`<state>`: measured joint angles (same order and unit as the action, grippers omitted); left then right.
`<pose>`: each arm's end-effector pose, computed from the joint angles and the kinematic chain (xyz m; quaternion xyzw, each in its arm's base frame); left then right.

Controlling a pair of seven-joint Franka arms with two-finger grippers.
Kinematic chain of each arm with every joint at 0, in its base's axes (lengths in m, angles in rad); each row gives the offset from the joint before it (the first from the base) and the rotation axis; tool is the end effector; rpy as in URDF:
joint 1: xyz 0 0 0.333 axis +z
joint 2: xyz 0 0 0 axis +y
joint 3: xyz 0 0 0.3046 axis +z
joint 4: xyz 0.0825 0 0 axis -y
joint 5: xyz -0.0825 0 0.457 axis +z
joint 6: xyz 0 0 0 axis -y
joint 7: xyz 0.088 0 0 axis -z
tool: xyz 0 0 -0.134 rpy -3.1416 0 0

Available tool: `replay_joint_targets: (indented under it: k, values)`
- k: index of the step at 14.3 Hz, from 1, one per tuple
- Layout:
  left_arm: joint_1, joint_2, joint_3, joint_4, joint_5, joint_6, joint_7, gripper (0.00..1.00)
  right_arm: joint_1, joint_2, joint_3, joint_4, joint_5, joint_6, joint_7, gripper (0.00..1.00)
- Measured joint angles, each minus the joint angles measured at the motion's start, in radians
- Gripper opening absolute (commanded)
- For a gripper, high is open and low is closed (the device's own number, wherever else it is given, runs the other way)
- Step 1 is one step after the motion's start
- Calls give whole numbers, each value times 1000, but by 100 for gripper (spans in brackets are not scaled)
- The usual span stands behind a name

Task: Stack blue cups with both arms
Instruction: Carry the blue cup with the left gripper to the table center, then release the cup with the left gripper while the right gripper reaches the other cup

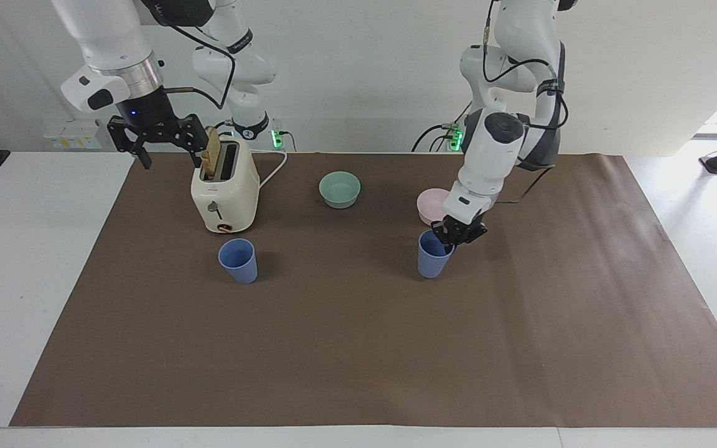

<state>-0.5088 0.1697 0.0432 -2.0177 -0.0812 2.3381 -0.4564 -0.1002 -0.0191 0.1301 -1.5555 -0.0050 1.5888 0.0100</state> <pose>0.5888 -0.2993 0.3032 0.9966 0.0207 0.0552 0.0583 0.6252 0.0187 0.6080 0.9996 0.0099 0.0262 0.0032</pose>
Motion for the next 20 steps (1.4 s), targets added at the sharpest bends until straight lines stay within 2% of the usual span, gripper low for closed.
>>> replay_joint_targets:
  k: [7, 8, 9, 10, 11, 12, 13, 14, 15, 18, 20]
  values:
    - [-112, 17, -1, -2, 0, 10, -125, 0, 0, 0, 0, -19, 0, 1, 0, 100]
    - [-119, 17, -2, -2, 0, 10, -133, 14, 0, 0, 0, -31, 0, 7, 0, 100]
    - [-121, 17, -2, -2, 0, 10, -136, 38, 1, 0, 0, -45, 0, 24, 0, 100]
    - [-121, 17, -1, -2, 0, 9, -137, 56, 3, 1, 1, -59, 0, 36, 0, 100]
    - [-121, 17, 1, -2, 0, 8, -138, 60, 4, 1, 3, -75, 0, 44, 0, 100]
    - [-121, 16, 4, -2, 0, 8, -138, 70, 5, 2, 4, -96, 1, 62, 0, 100]
    - [-121, 16, 6, -1, 0, 8, -138, 85, 6, 4, 4, -123, 1, 93, 0, 100]
    - [-121, 16, 7, 0, 0, 8, -138, 95, 9, 7, 5, -155, 1, 132, 0, 100]
    - [-121, 16, 6, 2, 0, 7, -137, 100, 14, 12, 5, -188, 1, 171, 0, 100]
    - [-121, 3, 15, 15, 0, -24, -137, 100, 29, 62, 6, -248, 2, 252, 0, 100]
    - [-111, -32, 28, 24, 0, -66, -129, 100, 31, 116, 5, -264, 2, 301, 0, 100]
